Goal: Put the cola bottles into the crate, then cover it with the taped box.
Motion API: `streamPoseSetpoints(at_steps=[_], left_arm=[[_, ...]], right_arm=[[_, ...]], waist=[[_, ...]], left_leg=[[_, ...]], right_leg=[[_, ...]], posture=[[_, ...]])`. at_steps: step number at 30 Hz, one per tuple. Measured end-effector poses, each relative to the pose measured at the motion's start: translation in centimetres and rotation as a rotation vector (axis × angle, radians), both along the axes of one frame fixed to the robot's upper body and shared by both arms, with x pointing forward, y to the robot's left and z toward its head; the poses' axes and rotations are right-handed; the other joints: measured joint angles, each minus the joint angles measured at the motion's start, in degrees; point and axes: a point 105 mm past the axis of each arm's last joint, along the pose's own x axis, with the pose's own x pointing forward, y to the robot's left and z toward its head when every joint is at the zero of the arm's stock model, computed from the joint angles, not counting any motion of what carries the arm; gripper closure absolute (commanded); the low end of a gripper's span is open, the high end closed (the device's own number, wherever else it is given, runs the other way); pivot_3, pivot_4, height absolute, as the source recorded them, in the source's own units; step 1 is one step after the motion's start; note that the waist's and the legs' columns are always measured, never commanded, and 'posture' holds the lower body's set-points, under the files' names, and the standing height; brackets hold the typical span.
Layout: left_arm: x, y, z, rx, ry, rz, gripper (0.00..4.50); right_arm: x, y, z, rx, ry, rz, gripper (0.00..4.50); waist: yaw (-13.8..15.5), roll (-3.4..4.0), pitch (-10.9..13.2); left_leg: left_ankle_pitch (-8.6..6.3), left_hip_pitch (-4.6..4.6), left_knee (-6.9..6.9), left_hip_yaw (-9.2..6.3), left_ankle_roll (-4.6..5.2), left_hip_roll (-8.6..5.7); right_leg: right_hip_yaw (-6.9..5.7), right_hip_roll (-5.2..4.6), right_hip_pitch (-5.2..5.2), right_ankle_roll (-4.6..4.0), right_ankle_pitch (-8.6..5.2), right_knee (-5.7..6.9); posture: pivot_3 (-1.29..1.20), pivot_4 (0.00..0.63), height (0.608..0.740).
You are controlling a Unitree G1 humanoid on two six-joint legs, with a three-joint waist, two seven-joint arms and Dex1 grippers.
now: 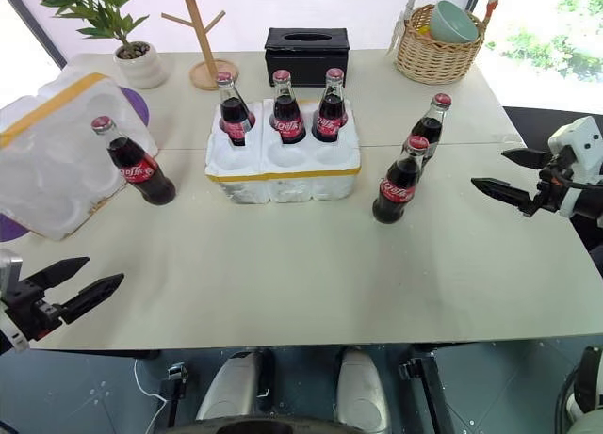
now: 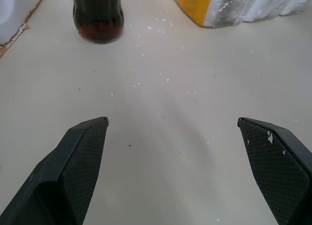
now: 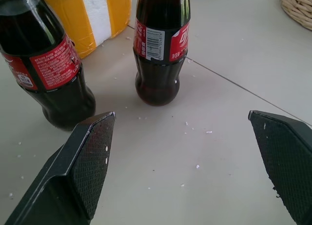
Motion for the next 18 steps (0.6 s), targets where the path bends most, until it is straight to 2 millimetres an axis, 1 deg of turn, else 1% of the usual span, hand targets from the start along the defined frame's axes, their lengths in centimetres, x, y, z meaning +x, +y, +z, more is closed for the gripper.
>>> streamPoseSetpoints(at_steps=[4, 9, 18], left_arm=[[-0.04, -0.42, 0.00, 0.005, 0.002, -0.016, 0.05], [-0.10, -0.47, -0.19, -0.006, 0.012, -0.003, 0.05], [-0.13, -0.84, -0.17, -0.018, 0.013, -0.017, 0.05]], right_arm=[[-0.07, -0.09, -0.19, -0.003, 0.002, -0.001, 0.00], [-0.29, -0.21, -0.65, -0.007, 0.012, 0.001, 0.00], [-0.33, -0.45, -0.86, -0.003, 0.014, -0.005, 0.00]], waist=[[0.0, 0.00, 0.0], [0.0, 0.00, 0.0], [0.0, 0.00, 0.0]], left_leg=[[0.00, 0.00, 0.00, 0.00, 0.00, 0.00], [0.00, 0.00, 0.01, 0.00, 0.00, 0.00], [0.00, 0.01, 0.02, 0.00, 0.00, -0.01]], right_leg=[[0.00, 0.00, 0.01, 0.00, 0.00, 0.00], [0.00, 0.00, 0.01, 0.01, 0.01, 0.01], [0.00, 0.00, 0.02, 0.01, 0.01, 0.02]], posture=[[0.00, 0.150, 0.736], [0.00, 0.150, 0.736], [0.00, 0.150, 0.736]])
